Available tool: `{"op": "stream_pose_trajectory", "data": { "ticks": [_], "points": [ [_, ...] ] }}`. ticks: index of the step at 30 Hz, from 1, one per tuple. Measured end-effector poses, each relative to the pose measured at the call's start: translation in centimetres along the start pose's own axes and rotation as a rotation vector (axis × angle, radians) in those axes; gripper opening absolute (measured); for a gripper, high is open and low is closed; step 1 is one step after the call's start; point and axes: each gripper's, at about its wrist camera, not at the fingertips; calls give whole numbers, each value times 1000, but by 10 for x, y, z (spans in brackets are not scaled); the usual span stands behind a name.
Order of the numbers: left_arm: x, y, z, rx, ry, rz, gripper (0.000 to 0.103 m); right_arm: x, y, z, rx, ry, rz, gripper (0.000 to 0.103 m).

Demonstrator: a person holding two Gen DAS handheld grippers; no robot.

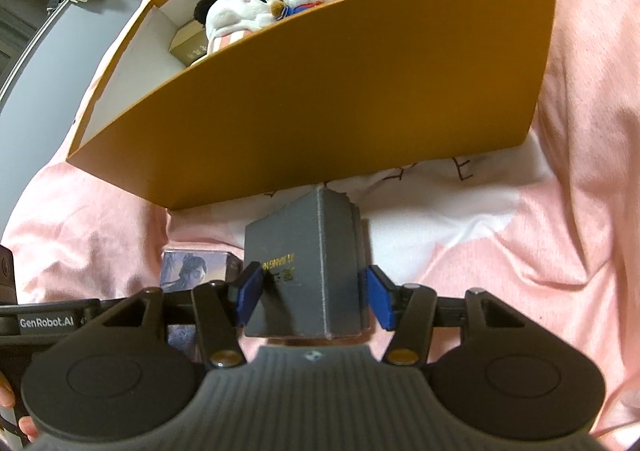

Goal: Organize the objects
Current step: 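Lift the photo card pack and dark gray box with both tools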

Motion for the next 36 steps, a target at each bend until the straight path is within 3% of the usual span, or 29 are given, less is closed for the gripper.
{"op": "stream_pose_trajectory", "data": {
  "ticks": [6, 10, 14, 16, 19, 25, 31, 36],
  "points": [
    [-11, 1, -10, -3, 70, -15, 78, 5, 1, -1, -3, -7, 6, 58],
    [-3, -3, 6, -18, 95, -13, 77, 3, 1, -1, -2, -3, 1, 58],
    [0, -3, 8, -37, 92, -15, 50, 5, 1, 0, -2, -10, 5, 58],
    [2, -3, 12, -50, 95, -11, 44, 5, 1, 0, -1, -9, 1, 58],
    [2, -3, 13, -46, 69, -19, 27, 5, 1, 0, -1, -8, -1, 58],
    [4, -1, 12, -35, 65, -13, 25, 2, 4, -10, 25, -21, -22, 46],
    [11, 2, 1, -10, 54, 9, 25, -13, 11, -29, 71, 30, -97, 43],
    [29, 7, -26, 39, 96, 73, 25, -20, 19, -67, 138, 17, -130, 43]
  ]
}}
Point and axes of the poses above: each gripper's, at about its wrist camera, not at the fingertips, and z roughly the way its jaws point, x to its right, y to its underside, and after that the axes turned 15 degrees about -x, right-handed
